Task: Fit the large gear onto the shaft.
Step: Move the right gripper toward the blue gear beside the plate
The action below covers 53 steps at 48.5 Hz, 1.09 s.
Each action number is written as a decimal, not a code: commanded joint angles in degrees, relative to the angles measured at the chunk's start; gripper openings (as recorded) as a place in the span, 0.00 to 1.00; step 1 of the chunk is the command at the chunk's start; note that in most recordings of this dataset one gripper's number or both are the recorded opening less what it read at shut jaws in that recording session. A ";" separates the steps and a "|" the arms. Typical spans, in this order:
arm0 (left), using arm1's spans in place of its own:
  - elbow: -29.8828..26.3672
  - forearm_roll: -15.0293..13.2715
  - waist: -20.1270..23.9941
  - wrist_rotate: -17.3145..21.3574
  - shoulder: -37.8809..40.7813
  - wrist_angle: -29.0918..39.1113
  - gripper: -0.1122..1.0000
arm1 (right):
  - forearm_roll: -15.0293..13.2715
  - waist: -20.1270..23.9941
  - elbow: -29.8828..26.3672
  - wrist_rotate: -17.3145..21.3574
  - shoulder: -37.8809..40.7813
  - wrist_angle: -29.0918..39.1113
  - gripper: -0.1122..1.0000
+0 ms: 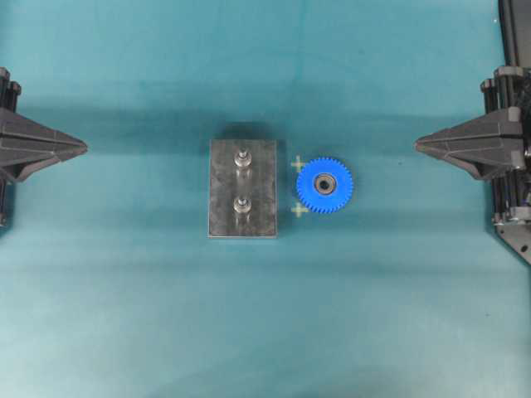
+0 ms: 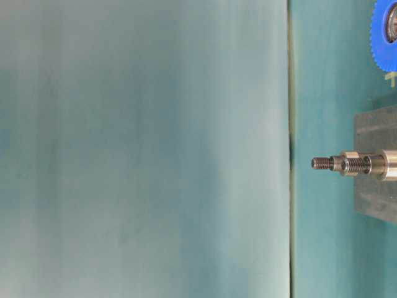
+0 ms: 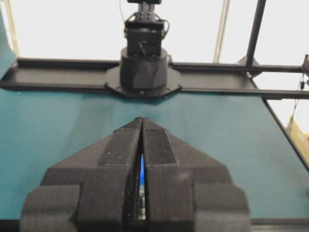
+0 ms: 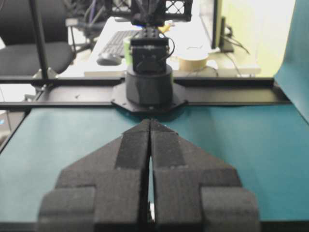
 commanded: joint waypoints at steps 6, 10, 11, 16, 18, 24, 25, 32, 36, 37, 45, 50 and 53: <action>-0.62 0.62 -0.18 -1.41 3.87 0.09 0.10 | 6.68 -0.70 0.26 2.02 0.18 1.93 0.11; -1.49 0.62 -0.18 -1.32 5.89 0.79 0.10 | 9.58 -2.11 0.00 3.34 0.35 7.03 0.11; -1.76 0.62 -0.18 -1.32 6.33 1.23 0.10 | 9.58 -2.46 -0.26 3.52 0.35 8.61 0.11; -2.99 0.62 -0.18 -1.32 8.79 5.19 0.10 | 9.58 -4.39 -2.46 3.69 1.14 17.14 0.11; -3.43 0.62 -0.18 -1.41 9.67 7.03 0.10 | 9.58 -5.27 -3.43 3.69 1.67 20.13 0.11; -4.83 0.62 -0.18 -1.32 12.22 11.78 0.10 | 9.58 -7.73 -6.06 3.69 4.04 27.86 0.11; -5.01 0.62 -0.18 -1.32 12.57 12.22 0.10 | 9.58 -8.00 -6.42 3.69 4.57 29.18 0.11; -5.62 0.62 -0.09 -1.23 14.24 13.80 0.10 | 9.58 -9.49 -9.49 3.60 10.46 37.97 0.11; -5.62 0.62 -0.09 -1.23 14.85 14.06 0.10 | 9.05 -10.02 -11.43 3.52 14.50 41.22 0.11; -5.62 0.62 -0.09 -1.23 14.94 14.06 0.10 | 8.79 -10.20 -11.87 3.52 15.56 42.01 0.11; -5.71 0.62 -0.18 -1.23 15.38 15.29 0.10 | 6.68 -11.69 -16.35 3.52 24.61 46.76 0.11; -5.80 0.62 -0.09 -1.23 15.21 16.52 0.10 | 6.50 -12.66 -18.98 3.16 29.09 48.78 0.11; -5.80 0.62 -0.09 -1.23 15.12 16.96 0.10 | 6.50 -13.01 -20.48 2.55 31.38 49.48 0.11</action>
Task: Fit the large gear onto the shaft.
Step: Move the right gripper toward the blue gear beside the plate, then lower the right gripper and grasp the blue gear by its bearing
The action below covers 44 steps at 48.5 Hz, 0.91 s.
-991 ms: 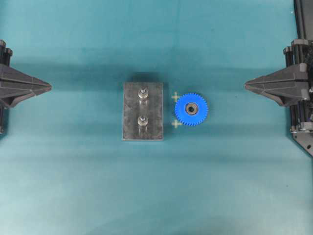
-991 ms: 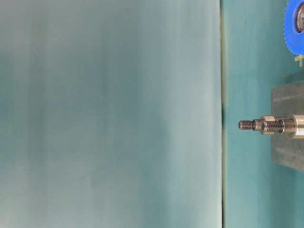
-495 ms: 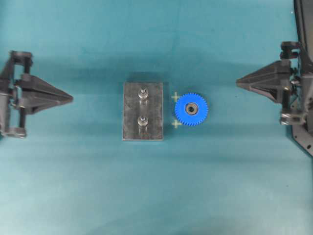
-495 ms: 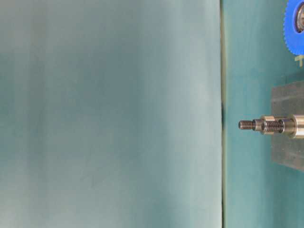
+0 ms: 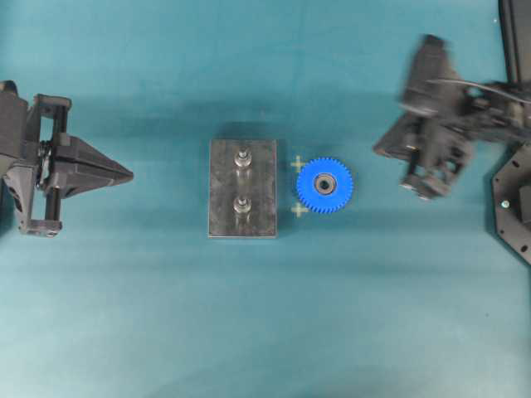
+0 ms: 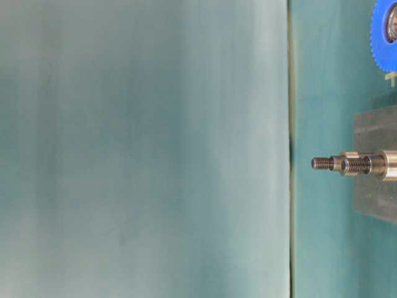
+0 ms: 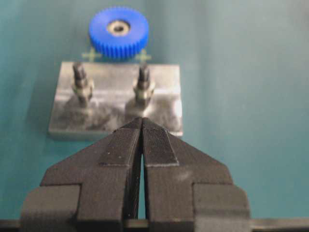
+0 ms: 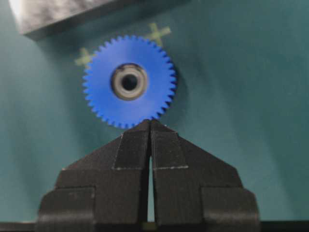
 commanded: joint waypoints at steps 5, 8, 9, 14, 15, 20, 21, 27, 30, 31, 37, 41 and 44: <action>-1.49 0.09 -0.09 0.00 -0.35 0.79 0.10 | -0.09 -0.70 -5.27 -2.46 5.98 1.32 0.12; -1.49 0.09 -0.09 0.00 -0.44 1.23 0.10 | -0.09 -0.79 -6.24 -3.52 8.00 1.58 0.17; -1.41 0.09 0.00 0.00 -0.35 1.41 0.10 | -0.09 -0.79 -6.59 -3.87 8.61 1.76 0.20; -1.49 0.09 -0.09 0.00 -0.44 1.85 0.10 | -0.09 -0.79 -7.73 -4.66 11.87 2.02 0.45; -1.41 0.09 -0.09 0.09 -0.44 1.85 0.10 | -0.09 -0.70 -8.00 -4.83 12.74 2.02 0.51; -1.32 0.09 0.00 0.00 -0.44 1.93 0.10 | -0.09 -0.62 -8.70 -5.54 15.56 2.02 0.78; -1.23 0.09 -0.09 0.00 -0.53 1.93 0.10 | -0.09 -0.70 -8.88 -5.62 16.08 2.02 0.83; -0.88 0.09 -0.09 0.00 -1.05 2.02 0.10 | -0.09 -0.79 -9.93 -6.15 19.69 2.11 0.97; -0.70 0.09 -0.09 0.00 -1.49 1.93 0.10 | -0.09 -0.79 -10.63 -6.24 22.06 2.11 0.95; -0.62 0.09 0.00 0.00 -1.58 1.93 0.10 | -0.09 -0.79 -10.81 -6.24 22.68 2.11 0.95; -0.18 0.09 -0.09 -0.09 -2.55 1.93 0.10 | -0.09 -0.79 -12.57 -6.24 26.46 2.29 0.95; -0.09 0.09 -0.09 -0.09 -2.99 2.02 0.10 | -0.09 -0.79 -13.71 -6.33 27.95 2.81 0.95; 0.00 0.09 -0.09 -0.09 -3.25 2.02 0.10 | -0.09 -0.79 -14.33 -6.33 28.83 3.16 0.95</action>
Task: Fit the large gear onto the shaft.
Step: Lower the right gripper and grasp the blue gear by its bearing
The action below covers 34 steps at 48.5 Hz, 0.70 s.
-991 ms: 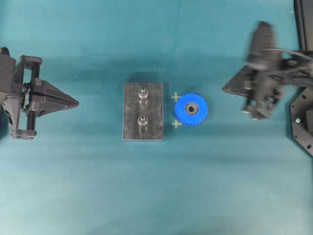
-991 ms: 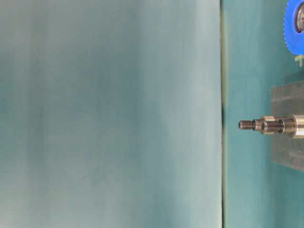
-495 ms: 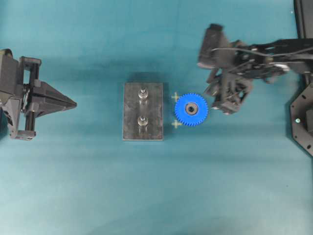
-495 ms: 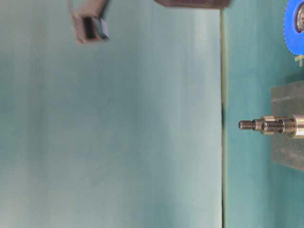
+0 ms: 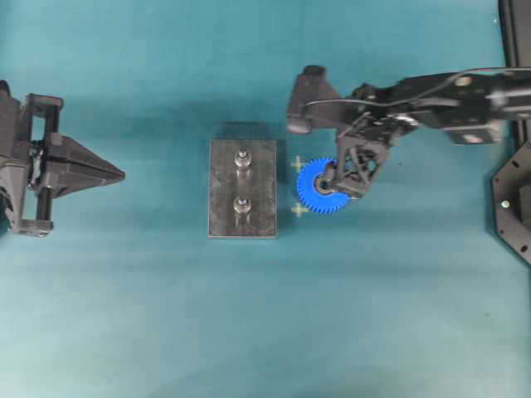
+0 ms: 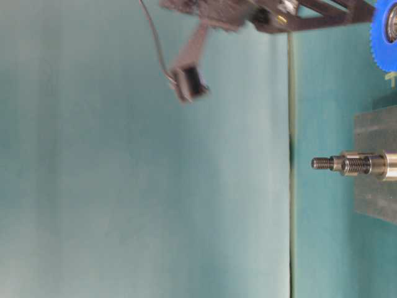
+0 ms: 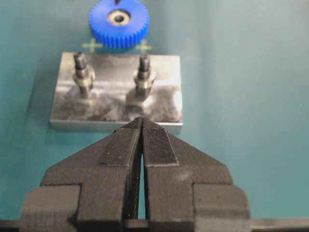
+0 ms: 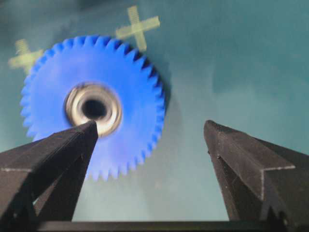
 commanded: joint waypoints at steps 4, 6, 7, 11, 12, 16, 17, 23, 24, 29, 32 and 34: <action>-0.44 0.09 0.00 -0.09 -0.53 0.00 0.10 | 0.00 -0.18 -1.93 -0.62 0.44 0.26 0.95; -0.35 0.09 -0.09 -0.09 -0.62 0.26 0.10 | 0.00 -0.18 -1.93 -0.62 0.62 0.26 0.95; -0.26 0.09 -0.09 -0.09 -0.62 0.35 0.10 | 0.00 -0.18 -1.93 -0.62 0.70 0.26 0.95; -0.18 0.09 -0.09 -0.09 -0.79 0.44 0.10 | 0.00 -0.18 -1.93 -0.62 0.97 0.26 0.95; -0.18 0.09 -0.09 -0.09 -0.79 0.44 0.10 | 0.00 -0.18 -1.93 -0.62 1.05 0.26 0.95; -0.09 0.09 -0.09 -0.09 -0.79 0.44 0.10 | 0.00 0.00 -2.02 -0.62 1.41 0.26 0.95; -0.18 0.09 -0.09 -0.09 -0.70 0.44 0.10 | 0.00 0.00 -2.02 -0.62 1.49 0.26 0.95; -0.09 0.09 0.00 -0.09 -0.79 0.44 0.10 | 0.00 0.00 -2.02 -0.53 2.29 0.18 0.95; -0.09 0.09 0.00 -0.09 -0.79 0.44 0.10 | 0.00 0.00 -2.02 -0.53 2.37 0.09 0.95; 0.00 0.09 -0.09 -0.09 -0.79 0.44 0.10 | 0.00 0.09 -2.20 -0.44 3.16 -0.18 0.95; 0.00 0.09 -0.09 -0.09 -0.70 0.44 0.10 | 0.00 0.09 -2.29 -0.26 3.60 -0.18 0.95; 0.00 0.18 -0.09 -0.09 -0.79 0.44 0.10 | 0.00 0.09 -2.37 -0.26 3.87 -0.18 0.95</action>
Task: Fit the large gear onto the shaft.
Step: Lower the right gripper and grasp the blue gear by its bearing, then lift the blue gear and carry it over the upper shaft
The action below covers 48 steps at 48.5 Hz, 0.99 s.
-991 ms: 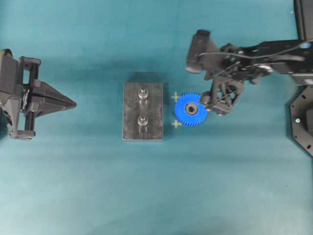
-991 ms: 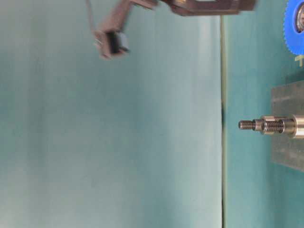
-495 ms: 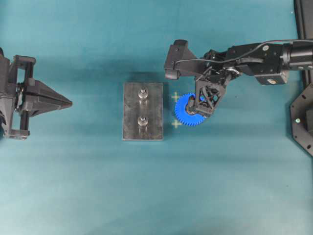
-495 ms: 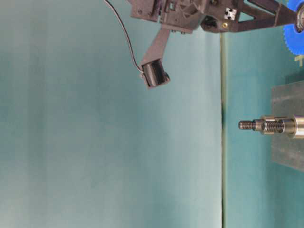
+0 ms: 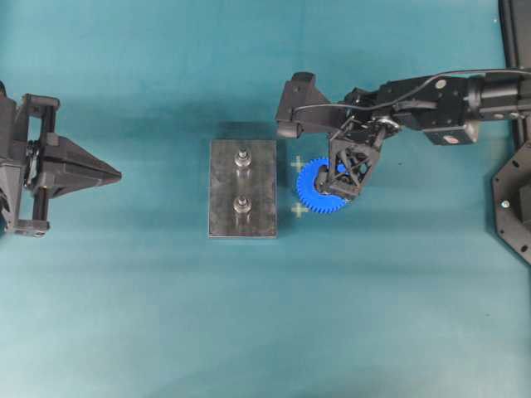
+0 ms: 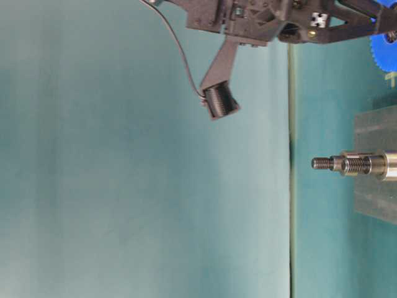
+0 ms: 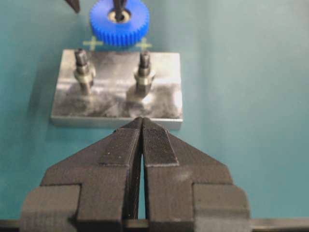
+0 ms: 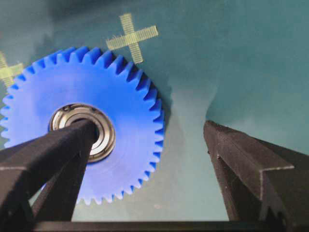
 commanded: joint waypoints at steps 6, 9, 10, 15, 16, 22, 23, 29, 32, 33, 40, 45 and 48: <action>-0.53 0.09 -0.09 -0.18 0.00 -0.26 0.10 | -0.18 0.09 -1.14 0.00 0.53 0.09 0.94; -0.53 0.09 -0.09 -0.18 0.00 -0.26 0.10 | -0.18 0.09 -1.14 0.18 0.79 0.26 0.94; -0.53 0.09 -0.09 -0.18 0.00 -0.26 0.10 | -0.18 0.09 -1.23 0.26 0.79 0.35 0.93; -0.35 0.09 0.00 -0.26 0.00 -0.26 0.10 | -0.18 0.09 -1.41 0.53 0.88 0.70 0.87; -0.35 0.09 0.00 -0.26 0.00 -0.26 0.10 | -0.18 0.09 -1.41 0.53 0.88 0.88 0.84; -0.35 0.09 0.00 -0.26 0.00 -0.26 0.10 | -0.18 0.09 -1.41 0.62 0.97 2.29 0.58; -0.35 0.09 -0.09 -0.26 0.00 -0.26 0.10 | -0.18 0.09 -1.41 0.70 0.97 2.37 0.54; -0.35 0.09 -0.09 -0.26 0.00 -0.26 0.10 | -0.18 0.09 -1.76 1.76 0.79 3.60 0.54; -0.26 0.09 0.00 -0.26 0.00 -0.26 0.10 | -0.18 0.09 -2.20 2.81 0.35 4.04 0.54; -0.26 0.09 0.00 -0.26 0.00 -0.26 0.10 | -0.18 0.09 -2.46 3.08 0.26 4.22 0.54; -0.18 0.09 0.00 -0.26 -0.18 -0.26 0.10 | -0.18 0.09 -4.57 4.13 -1.67 5.27 0.54; -0.18 0.09 -0.09 -0.35 -0.44 -0.26 0.10 | -0.18 0.09 -7.03 4.13 -2.72 7.47 0.54; -0.18 0.09 -0.09 -0.44 -0.70 -0.26 0.10 | -0.18 0.09 -8.70 4.22 -2.81 9.14 0.54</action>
